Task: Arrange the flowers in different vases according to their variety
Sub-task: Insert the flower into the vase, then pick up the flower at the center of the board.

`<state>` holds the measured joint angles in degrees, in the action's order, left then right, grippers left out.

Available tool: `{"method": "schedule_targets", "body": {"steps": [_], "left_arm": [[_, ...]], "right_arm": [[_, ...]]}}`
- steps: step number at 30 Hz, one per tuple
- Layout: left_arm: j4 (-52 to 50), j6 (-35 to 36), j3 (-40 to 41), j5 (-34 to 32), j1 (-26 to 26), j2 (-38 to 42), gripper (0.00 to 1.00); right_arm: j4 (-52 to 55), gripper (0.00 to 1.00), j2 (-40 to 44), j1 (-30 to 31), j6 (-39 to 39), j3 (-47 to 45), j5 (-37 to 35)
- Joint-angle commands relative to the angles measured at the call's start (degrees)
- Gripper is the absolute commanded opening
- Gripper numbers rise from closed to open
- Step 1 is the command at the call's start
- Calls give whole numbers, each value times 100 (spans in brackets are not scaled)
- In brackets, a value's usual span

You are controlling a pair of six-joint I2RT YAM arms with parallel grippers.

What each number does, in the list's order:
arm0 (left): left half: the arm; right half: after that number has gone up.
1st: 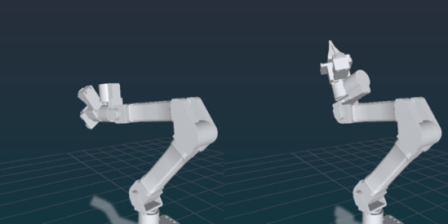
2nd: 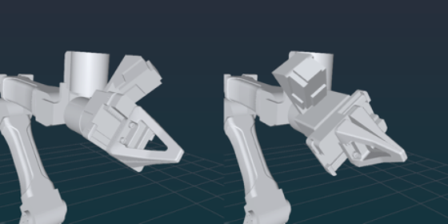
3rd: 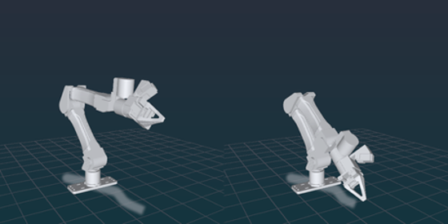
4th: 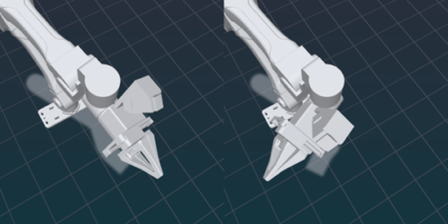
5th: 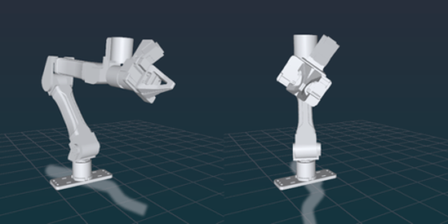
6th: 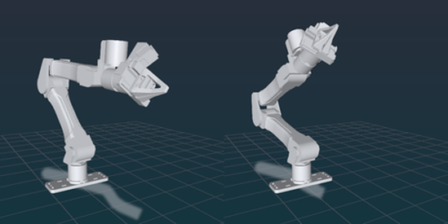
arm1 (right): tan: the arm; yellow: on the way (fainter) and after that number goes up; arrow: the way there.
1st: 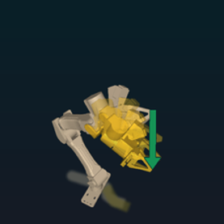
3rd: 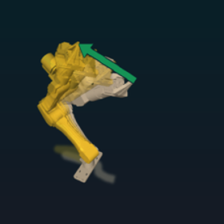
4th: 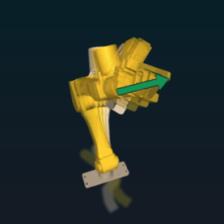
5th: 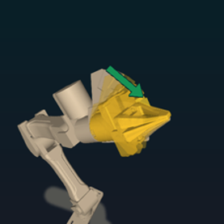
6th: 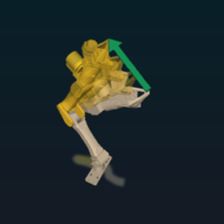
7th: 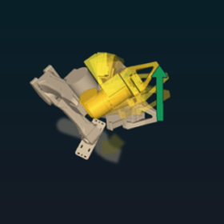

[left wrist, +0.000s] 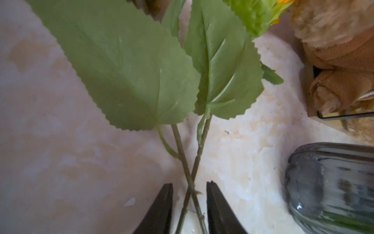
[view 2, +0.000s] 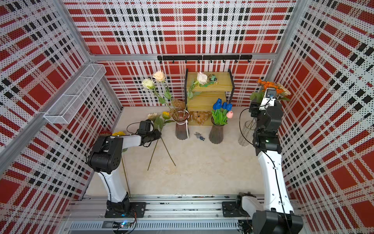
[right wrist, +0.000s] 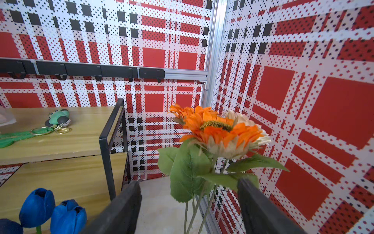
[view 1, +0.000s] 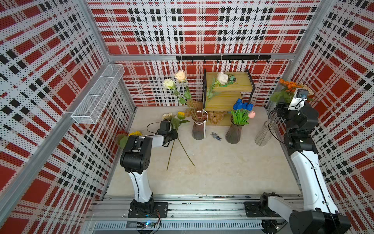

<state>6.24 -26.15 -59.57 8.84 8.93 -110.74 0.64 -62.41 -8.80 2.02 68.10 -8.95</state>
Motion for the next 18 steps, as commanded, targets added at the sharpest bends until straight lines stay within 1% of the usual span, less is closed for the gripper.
{"method": "schedule_targets", "body": {"steps": [1,5,7,11,14,18], "left_arm": [[431,-87,20,97,-103,-103,31],[517,-92,26,186,-154,-166,21],[534,-90,41,214,-163,-171,19],[580,-81,73,282,-172,-191,19],[636,-83,101,303,-172,-194,22],[660,-87,106,303,-172,-240,23]], "right_arm": [[144,81,141,-34,34,182,26],[254,81,169,-26,43,278,83],[294,81,181,-30,43,322,104],[363,81,198,-28,67,412,119],[427,81,189,-32,65,467,147],[462,81,198,-29,68,455,166]]}}
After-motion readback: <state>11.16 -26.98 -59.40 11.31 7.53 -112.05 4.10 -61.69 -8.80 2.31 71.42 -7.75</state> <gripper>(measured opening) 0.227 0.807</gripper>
